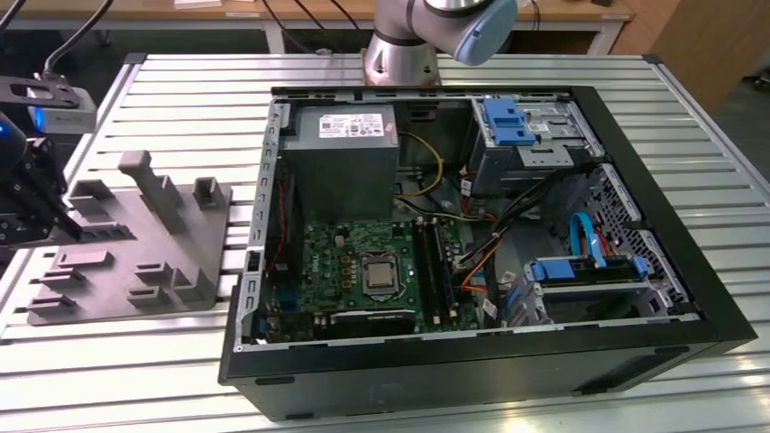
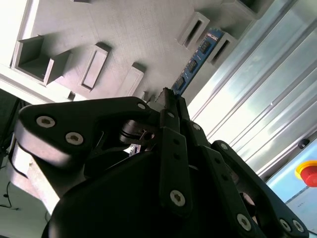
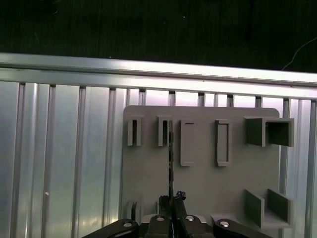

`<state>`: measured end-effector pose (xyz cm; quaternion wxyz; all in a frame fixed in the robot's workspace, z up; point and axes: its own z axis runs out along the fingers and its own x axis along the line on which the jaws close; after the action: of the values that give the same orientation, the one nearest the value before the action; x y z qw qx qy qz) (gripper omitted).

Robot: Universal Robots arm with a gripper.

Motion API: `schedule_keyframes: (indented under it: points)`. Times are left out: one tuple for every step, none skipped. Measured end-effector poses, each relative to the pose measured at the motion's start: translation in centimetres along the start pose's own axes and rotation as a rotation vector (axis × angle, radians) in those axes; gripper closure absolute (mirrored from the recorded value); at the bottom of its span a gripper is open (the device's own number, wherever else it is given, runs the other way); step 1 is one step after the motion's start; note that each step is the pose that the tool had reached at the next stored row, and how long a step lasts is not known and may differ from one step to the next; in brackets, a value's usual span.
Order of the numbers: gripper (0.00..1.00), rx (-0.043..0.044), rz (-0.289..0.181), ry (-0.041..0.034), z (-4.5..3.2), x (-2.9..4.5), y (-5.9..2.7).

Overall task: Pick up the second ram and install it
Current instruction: 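Pick up the second ram and move it above second insertion slot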

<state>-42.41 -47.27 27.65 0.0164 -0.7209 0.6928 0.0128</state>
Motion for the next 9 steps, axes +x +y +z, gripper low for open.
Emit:
schedule_keyframes:
  points:
    - [0.86,0.0,0.0,0.0,-0.09,0.0,0.0]
    - [0.86,0.0,0.0,0.0,-0.17,-0.01,0.0]
    - [0.86,0.0,0.0,0.0,-0.25,-0.01,0.0]
    - [0.86,0.0,0.0,0.0,-0.31,-0.01,0.0]
    - [0.86,0.0,0.0,0.0,-0.38,-0.01,0.0]
    - [0.86,0.0,0.0,0.0,-0.46,-0.02,0.0]
    - [0.86,0.0001,0.0,0.0,-0.54,-0.02,0.0]
    - [0.86,0.0,0.0,0.0,-0.64,-0.02,0.0]
    - [0.86,0.0,0.0,0.0,-0.73,-0.03,0.0]
